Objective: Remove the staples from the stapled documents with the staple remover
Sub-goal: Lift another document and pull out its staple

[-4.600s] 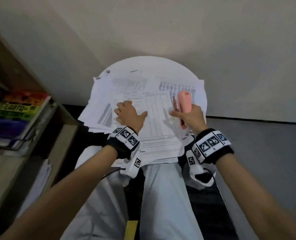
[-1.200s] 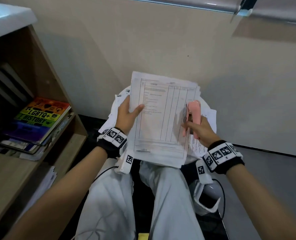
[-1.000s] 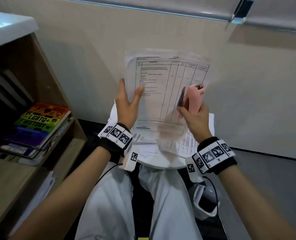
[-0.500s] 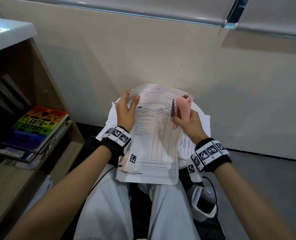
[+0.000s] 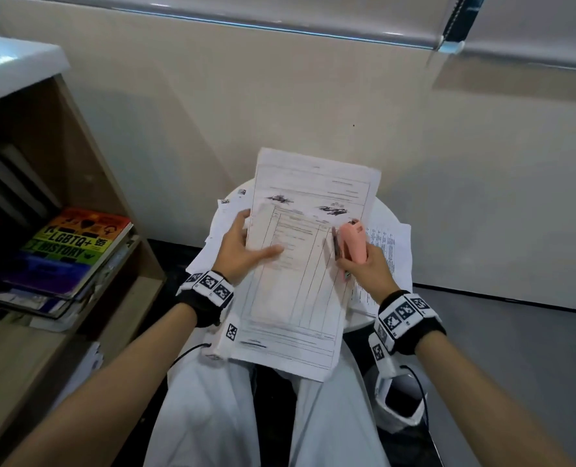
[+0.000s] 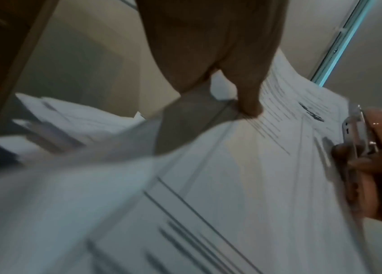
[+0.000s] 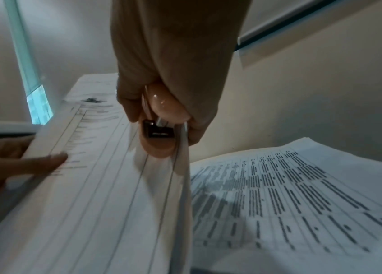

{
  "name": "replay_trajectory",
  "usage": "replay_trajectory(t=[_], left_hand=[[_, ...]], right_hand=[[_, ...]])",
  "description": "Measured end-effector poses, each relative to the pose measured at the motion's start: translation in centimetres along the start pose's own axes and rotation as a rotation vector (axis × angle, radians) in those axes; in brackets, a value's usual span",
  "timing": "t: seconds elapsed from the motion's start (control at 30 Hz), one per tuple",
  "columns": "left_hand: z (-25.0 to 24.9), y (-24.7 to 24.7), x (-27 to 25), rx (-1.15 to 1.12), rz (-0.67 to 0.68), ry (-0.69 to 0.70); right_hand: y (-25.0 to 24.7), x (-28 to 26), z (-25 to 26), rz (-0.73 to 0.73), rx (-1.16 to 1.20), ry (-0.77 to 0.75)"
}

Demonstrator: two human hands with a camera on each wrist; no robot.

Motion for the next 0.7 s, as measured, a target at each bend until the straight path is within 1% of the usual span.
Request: replay_trajectory(t=[0.03, 0.07, 0.17, 0.23, 0.3, 0.33, 0.37, 0.43, 0.53, 0.63, 0.7], left_hand=[[0.1, 0.2, -0.4, 0.044, 0.014, 0.029], [0.1, 0.0, -0.5, 0.085, -0.016, 0.059], [-1.7, -1.5, -0.4, 0.161, -0.218, 0.185], [-4.7, -1.7, -0.4, 0.24, -0.325, 0.327], [-9.1, -1.2, -1.0, 0.307, -0.426, 0.5], [-10.9, -0.9, -1.3, 0.317, -0.464, 0.557], [-12.1, -0.7, -1.1, 0.295, -0.481, 0.578], [-12.8, -0.5, -0.4, 0.222, -0.469, 0.542], [-11.3, -0.5, 0.4, 0.119, -0.394, 0.433], [-8.7, -0.7, 1.1, 0.011, -0.296, 0.316], [-7.6, -0.9, 1.6, -0.029, -0.254, 0.255]], right_hand=[[-0.3, 0.1, 0.3, -0.014, 0.023, 0.0], [-0.5, 0.0, 0.7, -0.024, 0.049, -0.005], [-1.1, -0.2, 3.1, -0.064, 0.105, -0.062], [-2.0, -0.6, 5.7, -0.114, 0.141, -0.148], [-3.3, -1.3, 9.0, -0.189, 0.198, -0.263], [-3.8, -1.7, 10.7, -0.221, 0.225, -0.326], [-4.2, -1.9, 12.2, -0.238, 0.253, -0.383], [-4.5, -2.1, 14.1, -0.228, 0.28, -0.461], [-3.7, -2.0, 14.5, -0.157, 0.238, -0.503], [-2.5, -1.5, 12.8, -0.103, 0.207, -0.456], [-1.9, -1.1, 11.3, -0.081, 0.221, -0.408]])
Point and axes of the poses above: each hand's wrist, its own x-axis towards the middle knuckle, its own y-axis out of the palm, z = x × y, the point moved 10 cm from there along x, towards the middle knuckle, and after that the axes turned 6 degrees about -x, right-handed, at the moved point
